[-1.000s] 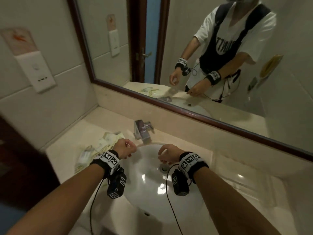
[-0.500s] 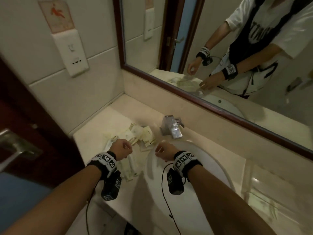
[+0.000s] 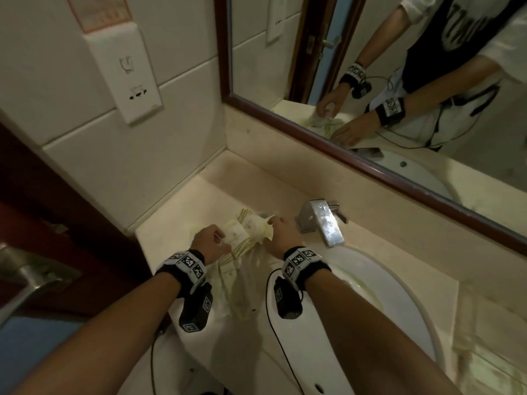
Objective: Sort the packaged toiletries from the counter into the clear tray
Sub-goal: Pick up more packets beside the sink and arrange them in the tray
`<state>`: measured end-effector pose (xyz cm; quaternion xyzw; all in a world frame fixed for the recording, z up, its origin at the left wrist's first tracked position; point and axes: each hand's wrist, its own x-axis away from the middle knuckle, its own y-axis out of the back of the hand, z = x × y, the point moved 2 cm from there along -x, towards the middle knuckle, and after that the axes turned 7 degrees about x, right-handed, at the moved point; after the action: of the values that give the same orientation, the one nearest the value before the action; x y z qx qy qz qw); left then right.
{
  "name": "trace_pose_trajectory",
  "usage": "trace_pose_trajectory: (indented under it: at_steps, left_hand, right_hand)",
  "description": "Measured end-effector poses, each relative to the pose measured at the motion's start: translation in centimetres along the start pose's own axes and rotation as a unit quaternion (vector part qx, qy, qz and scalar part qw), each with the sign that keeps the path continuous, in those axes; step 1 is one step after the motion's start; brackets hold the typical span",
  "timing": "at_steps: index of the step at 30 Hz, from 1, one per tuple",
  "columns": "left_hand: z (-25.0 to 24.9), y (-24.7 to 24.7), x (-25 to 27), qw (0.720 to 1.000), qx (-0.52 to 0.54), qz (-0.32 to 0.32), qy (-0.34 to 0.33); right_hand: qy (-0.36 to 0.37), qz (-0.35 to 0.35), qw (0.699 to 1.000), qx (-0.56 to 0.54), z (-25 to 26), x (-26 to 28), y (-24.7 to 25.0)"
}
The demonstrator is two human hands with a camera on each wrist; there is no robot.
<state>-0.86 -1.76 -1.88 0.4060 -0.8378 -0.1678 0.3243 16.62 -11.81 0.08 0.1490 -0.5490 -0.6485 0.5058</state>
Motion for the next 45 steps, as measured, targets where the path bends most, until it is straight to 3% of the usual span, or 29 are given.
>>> trace_pose_trajectory:
  at_steps: [8, 15, 26, 34, 45]
  left_hand:
    - [0.4, -0.8, -3.2, 1.0, -0.012, -0.025, 0.009]
    - [0.9, -2.0, -4.4, 0.999, -0.03, -0.007, 0.015]
    - [1.2, -1.8, -4.9, 0.996, 0.039, -0.08, 0.011]
    - [-0.4, 0.0, -3.0, 0.989, 0.088, -0.113, 0.039]
    - [-2.9, 2.8, 3.3, 0.976, 0.126, -0.174, -0.019]
  right_hand:
    - [0.0, 0.009, 1.0, 0.01, 1.0, -3.5, -0.7]
    - [-0.02, 0.013, 1.0, 0.006, 1.3, -5.0, -2.2]
    - [-0.036, -0.037, 0.996, -0.075, 0.2, -5.0, -1.6]
    - [-0.022, -0.082, 0.982, -0.169, -0.7, -2.4, 0.3]
    - [-0.018, -0.064, 0.961, -0.267, 0.4, 2.8, 2.9]
